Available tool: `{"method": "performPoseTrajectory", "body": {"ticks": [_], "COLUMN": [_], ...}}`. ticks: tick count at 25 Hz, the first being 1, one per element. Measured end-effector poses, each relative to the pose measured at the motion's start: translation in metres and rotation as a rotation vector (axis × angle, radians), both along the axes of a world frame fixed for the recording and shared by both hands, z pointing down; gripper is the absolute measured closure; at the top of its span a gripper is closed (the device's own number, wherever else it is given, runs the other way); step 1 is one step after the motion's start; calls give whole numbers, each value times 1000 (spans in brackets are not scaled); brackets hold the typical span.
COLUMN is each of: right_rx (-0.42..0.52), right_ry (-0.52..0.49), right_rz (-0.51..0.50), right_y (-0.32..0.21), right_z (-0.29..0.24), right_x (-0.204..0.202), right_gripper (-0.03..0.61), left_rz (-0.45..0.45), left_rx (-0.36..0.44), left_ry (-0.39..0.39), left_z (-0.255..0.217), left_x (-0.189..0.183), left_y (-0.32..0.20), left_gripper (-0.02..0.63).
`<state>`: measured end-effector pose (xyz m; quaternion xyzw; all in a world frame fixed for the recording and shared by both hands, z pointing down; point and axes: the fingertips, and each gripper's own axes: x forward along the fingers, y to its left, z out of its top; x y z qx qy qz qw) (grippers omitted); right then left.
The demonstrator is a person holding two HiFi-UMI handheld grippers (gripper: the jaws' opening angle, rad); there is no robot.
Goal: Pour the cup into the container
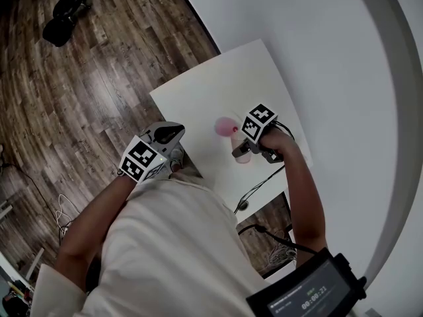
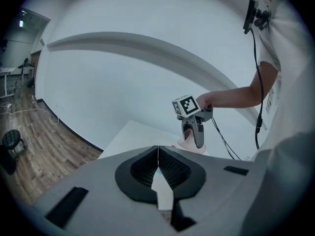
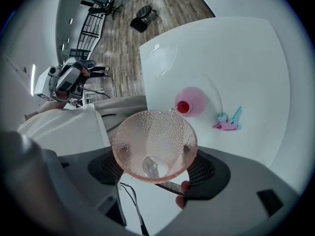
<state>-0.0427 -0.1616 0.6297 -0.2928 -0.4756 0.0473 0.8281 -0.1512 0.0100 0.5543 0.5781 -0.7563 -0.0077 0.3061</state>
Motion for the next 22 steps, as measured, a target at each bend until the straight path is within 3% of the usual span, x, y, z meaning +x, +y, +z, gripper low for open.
{"method": "performPoseTrajectory", "body": {"ticks": [22], "right_rx": [2], "right_ry": [32], "right_rz": [-36], "right_y": [-2], "right_z": [-1], "right_x": [-5], "right_gripper": [206], "left_rz": [-23], "left_rx": [-1], "left_ry": [-2], "left_z": [0], "left_x": [-2], "left_y": [10], "left_gripper": [603]}}
